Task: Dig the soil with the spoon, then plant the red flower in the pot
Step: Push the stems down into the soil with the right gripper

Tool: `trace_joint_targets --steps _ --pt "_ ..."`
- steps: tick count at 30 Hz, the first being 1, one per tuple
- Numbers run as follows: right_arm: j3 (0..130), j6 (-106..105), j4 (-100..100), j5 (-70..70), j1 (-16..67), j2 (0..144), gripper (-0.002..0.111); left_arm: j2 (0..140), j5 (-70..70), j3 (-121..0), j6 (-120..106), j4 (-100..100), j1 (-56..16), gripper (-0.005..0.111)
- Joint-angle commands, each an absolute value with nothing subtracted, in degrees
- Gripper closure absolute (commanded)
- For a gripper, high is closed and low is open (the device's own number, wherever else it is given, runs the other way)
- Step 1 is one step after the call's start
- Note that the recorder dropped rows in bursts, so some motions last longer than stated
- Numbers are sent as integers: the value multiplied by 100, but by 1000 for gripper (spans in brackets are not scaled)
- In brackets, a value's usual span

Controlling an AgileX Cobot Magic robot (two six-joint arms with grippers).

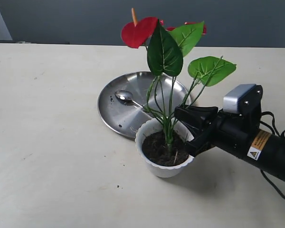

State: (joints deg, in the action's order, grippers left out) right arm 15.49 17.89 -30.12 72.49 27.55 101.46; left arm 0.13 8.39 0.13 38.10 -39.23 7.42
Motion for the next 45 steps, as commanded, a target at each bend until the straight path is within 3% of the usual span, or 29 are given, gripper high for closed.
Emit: trace_joint_targets --steps 1,43,45 --pt "1509 1795 -3435 6996 2745 10238 109 0 858 0 3841 -3882 716 106" --pt "1509 1759 -3871 6722 2745 10238 109 0 858 0 3841 -3882 716 106" --pt "1497 1759 -3827 6722 2745 10238 98 0 858 0 3841 -3882 716 106"
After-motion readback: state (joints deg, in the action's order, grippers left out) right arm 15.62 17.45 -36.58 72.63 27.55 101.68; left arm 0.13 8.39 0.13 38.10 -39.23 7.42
